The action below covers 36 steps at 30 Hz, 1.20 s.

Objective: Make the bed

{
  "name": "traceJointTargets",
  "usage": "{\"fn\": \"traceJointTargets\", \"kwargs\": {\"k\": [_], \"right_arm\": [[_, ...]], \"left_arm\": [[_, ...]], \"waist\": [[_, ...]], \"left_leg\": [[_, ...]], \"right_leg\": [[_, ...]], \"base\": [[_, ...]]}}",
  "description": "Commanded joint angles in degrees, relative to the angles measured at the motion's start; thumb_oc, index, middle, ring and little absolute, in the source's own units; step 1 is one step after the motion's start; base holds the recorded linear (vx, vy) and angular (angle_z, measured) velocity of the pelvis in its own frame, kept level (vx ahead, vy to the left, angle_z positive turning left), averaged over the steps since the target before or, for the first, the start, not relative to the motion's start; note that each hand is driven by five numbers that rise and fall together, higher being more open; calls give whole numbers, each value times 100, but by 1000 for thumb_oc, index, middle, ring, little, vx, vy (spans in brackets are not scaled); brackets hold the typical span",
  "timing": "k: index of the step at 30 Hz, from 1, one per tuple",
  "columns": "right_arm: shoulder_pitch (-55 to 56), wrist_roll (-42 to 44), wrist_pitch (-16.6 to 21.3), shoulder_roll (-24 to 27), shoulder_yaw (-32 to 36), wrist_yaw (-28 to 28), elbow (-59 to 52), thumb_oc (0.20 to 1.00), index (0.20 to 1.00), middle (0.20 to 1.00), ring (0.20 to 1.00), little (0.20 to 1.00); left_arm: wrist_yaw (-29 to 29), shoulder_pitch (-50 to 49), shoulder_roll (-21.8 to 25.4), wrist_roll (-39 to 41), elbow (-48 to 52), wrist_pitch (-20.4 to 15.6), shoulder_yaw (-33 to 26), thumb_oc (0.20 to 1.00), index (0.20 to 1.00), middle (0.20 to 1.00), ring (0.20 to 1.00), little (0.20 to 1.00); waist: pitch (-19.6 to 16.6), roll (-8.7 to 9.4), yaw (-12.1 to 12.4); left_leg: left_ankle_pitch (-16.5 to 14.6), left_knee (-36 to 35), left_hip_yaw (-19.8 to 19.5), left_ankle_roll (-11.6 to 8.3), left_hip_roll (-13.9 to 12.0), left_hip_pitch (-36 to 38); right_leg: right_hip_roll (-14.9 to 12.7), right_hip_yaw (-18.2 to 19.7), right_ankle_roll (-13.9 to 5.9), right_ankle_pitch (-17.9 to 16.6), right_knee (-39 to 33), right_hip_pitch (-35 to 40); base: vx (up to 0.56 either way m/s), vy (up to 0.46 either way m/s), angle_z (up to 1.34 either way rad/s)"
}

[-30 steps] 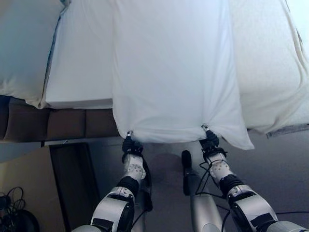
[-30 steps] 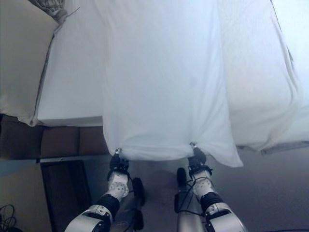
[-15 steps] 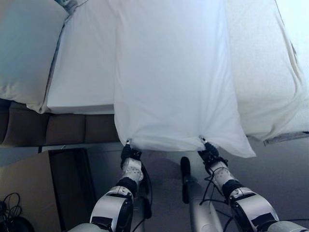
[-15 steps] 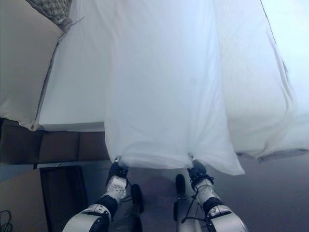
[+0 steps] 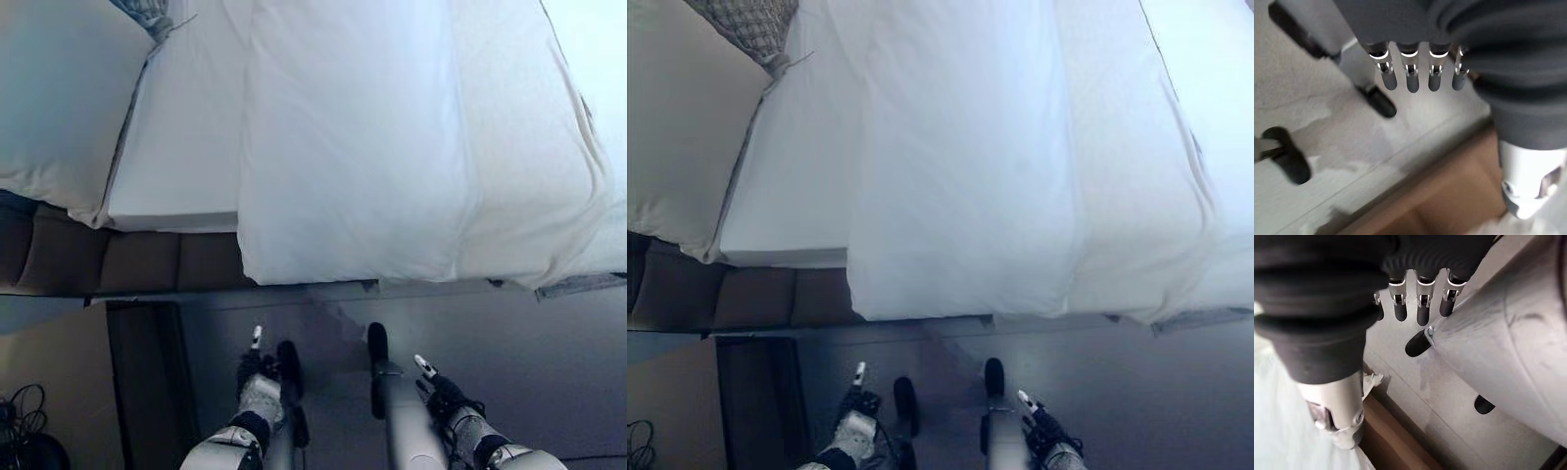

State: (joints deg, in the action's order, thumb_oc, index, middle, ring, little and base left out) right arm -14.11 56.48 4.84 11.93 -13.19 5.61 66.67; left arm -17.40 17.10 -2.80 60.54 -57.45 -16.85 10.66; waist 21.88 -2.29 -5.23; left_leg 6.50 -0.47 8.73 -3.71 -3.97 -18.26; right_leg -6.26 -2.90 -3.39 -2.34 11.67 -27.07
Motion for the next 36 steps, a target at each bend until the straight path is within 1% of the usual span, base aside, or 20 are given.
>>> {"fn": "traceJointTargets", "kwargs": {"k": [1, 2, 3, 4, 5, 7, 8, 10, 13, 15, 16, 19, 20, 22, 27, 28, 29, 33, 34, 36], "right_arm": [[193, -602, 329, -9, -308, 427, -1089, 1000, 1000, 1000, 1000, 1000], [421, -1068, 551, 316, -499, 442, -1951, 1000, 1000, 1000, 1000, 1000], [423, -1068, 550, 315, -499, 441, -1952, 1000, 1000, 1000, 1000, 1000], [481, -1201, 602, 416, -553, 415, -2199, 1000, 1000, 1000, 1000, 1000], [455, -1357, 647, 528, -645, 452, -2412, 1000, 1000, 1000, 1000, 1000], [231, -1495, 744, 808, -751, 571, -2920, 1000, 1000, 1000, 1000, 1000], [230, -1494, 744, 808, -751, 571, -2919, 1000, 1000, 1000, 1000, 1000], [-70, -1616, 806, 916, -890, 661, -3169, 1000, 1000, 1000, 1000, 1000], [-665, -1729, 816, 1018, -1041, 730, -2963, 1000, 1000, 1000, 1000, 1000], [-1147, -1731, 824, 1009, -1140, 740, -2773, 1000, 1000, 1000, 1000, 1000], [-1585, -1678, 819, 1028, -1238, 787, -2610, 1000, 1000, 1000, 1000, 1000], [-1770, -1680, 824, 1042, -1260, 795, -2542, 1000, 1000, 1000, 1000, 1000], [-2287, -1627, 750, 1118, -1391, 938, -2413, 1000, 1000, 1000, 1000, 1000], [-2630, -1581, 755, 1083, -1433, 935, -2186, 1000, 1000, 1000, 1000, 1000], [-3432, -1431, 742, 1066, -1466, 957, -1806, 1000, 1000, 1000, 1000, 1000], [-3752, -1408, 749, 1029, -1505, 897, -1585, 1000, 1000, 1000, 1000, 1000], [-3754, -1407, 750, 1029, -1505, 898, -1583, 1000, 1000, 1000, 1000, 1000], [-4411, -1335, 786, 977, -1589, 720, -1245, 1000, 1000, 1000, 1000, 1000], [-4675, -1182, 837, 988, -1553, 577, -1154, 1000, 1000, 1000, 1000, 1000], [-4789, -1067, 875, 985, -1521, 481, -1096, 1000, 1000, 1000, 1000, 1000]], "left_arm": [[263, -165, 207, -1485, 782, 162, 530, 1000, 1000, 1000, 1000, 1000], [927, -497, 705, -1938, 1526, 438, 868, 1000, 1000, 1000, 1000, 1000], [927, -499, 706, -1938, 1527, 438, 868, 1000, 1000, 1000, 1000, 1000], [1121, -577, 876, -2068, 1679, 440, 860, 1000, 1000, 1000, 1000, 1000], [1277, -550, 1056, -2457, 1693, 412, 936, 1000, 1000, 1000, 1000, 1000], [1921, -333, 1466, -3090, 1835, 315, 1201, 1000, 1000, 1000, 1000, 1000], [1921, -332, 1466, -3090, 1834, 314, 1201, 1000, 1000, 1000, 1000, 1000], [2194, -30, 1609, -3344, 1891, 226, 1381, 1000, 1000, 1000, 1000, 1000], [2363, 577, 1696, -3534, 1868, 124, 1631, 1000, 1000, 1000, 1000, 1000], [2498, 1083, 1798, -3797, 1836, 93, 1904, 1000, 1000, 1000, 1000, 1000], [2666, 1618, 1912, -3892, 1774, 84, 2147, 1000, 1000, 1000, 1000, 1000], [2721, 1794, 1945, -3923, 1755, 84, 2217, 1000, 1000, 1000, 1000, 1000], [2887, 2289, 2069, -3970, 1736, 67, 2406, 1000, 1000, 1000, 1000, 1000], [2924, 2562, 1991, -3862, 1582, 51, 2447, 1000, 1000, 1000, 1000, 1000], [2862, 3278, 2095, -4028, 1275, -118, 2505, 1000, 1000, 1000, 1000, 1000], [2619, 3573, 2168, -4294, 1066, -211, 2526, 1000, 1000, 1000, 1000, 1000], [2620, 3575, 2168, -4293, 1065, -211, 2526, 1000, 1000, 1000, 1000, 1000], [2009, 4106, 2273, -4516, 565, -299, 2373, 1000, 1000, 1000, 1000, 1000], [1787, 4360, 2403, -4662, 321, -304, 2362, 1000, 1000, 1000, 1000, 1000], [1667, 4490, 2482, -4726, 209, -330, 2365, 1000, 1000, 1000, 1000, 1000]], "waist": [[-1, 6, -31], [30, -12, -38], [16, -12, -37], [12, -17, -37], [8, -5, -35], [28, 16, -31], [27, 16, -30], [77, 39, -26], [170, 40, -17], [231, 17, -31], [278, 12, -48], [278, 2, -53], [294, -5, -53], [284, -11, -39], [217, -7, -34], [190, -3, -22], [188, -3, -21], [176, 43, 11], [188, 67, 13], [189, 78, 8]], "left_leg": [[116, -1, 65, -98, 23, -225], [141, -17, 47, -113, 24, -245], [144, -16, 48, -113, 24, -261], [138, -12, 50, -115, 22, -273], [129, 9, 45, -112, 15, -288], [103, 113, 54, -105, 15, -436], [102, 115, 55, -105, 15, -439], [72, 203, 93, -103, 9, -568], [37, 408, 71, -87, 4, -826], [-27, 642, 62, -79, 8, -1074], [-79, 899, 40, -81, -10, -1359], [-122, 1001, 18, -75, -6, -1476], [-234, 1351, 11, -53, -54, -1819], [-342, 1708, -14, -14, -103, -2128], [-563, 2396, -35, 8, -238, -2800], [-624, 2584, -12, -2, -277, -2999], [-625, 2588, -12, -2, -278, -3004], [-734, 3013, -31, 1, -323, -3416], [-776, 3126, -55, 13, -326, -3537], [-785, 3207, -33, -7, -335, -3613]], "right_leg": [[-121, -117, -428, -514, -716, 264], [-122, -124, -439, -515, -738, 265], [-121, -123, -438, -520, -740, 250], [-125, -128, -443, -520, -754, 246], [-121, -123, -442, -512, -752, 231], [-101, -53, -432, -501, -685, 62], [-100, -52, -432, -500, -683, 59], [-84, -5, -423, -471, -579, -116], [-58, 36, -392, -407, -286, -438], [-60, 37, -376, -323, -15, -712], [-69, 51, -354, -257, 241, -966], [-74, 40, -341, -223, 341, -1073], [-104, 41, -335, -162, 693, -1436], [-115, 27, -314, -77, 1018, -1727], [-122, 22, -259, 132, 1672, -2348], [-129, 16, -245, 197, 1854, -2545], [-128, 16, -245, 198, 1857, -2550], [-136, 3, -201, 315, 2241, -2927], [-123, 9, -187, 365, 2401, -3055], [-126, 1, -182, 380, 2437, -3112]], "base": [[0, 0, 0], [0, 0, 0], [0, 0, 0], [0, 0, 0], [0, 0, 0], [-15, -8, -1], [-39, -7, -2], [-49, -3, -2], [-68, -3, 0], [-101, -3, 5], [-92, -13, 10], [-58, -10, 10], [-79, -8, 5], [-72, -12, 6], [-30, -12, 4], [0, 0, 0], [0, 0, 0], [-3, -15, -4], [6, -9, -5], [0, 0, 0]]}}
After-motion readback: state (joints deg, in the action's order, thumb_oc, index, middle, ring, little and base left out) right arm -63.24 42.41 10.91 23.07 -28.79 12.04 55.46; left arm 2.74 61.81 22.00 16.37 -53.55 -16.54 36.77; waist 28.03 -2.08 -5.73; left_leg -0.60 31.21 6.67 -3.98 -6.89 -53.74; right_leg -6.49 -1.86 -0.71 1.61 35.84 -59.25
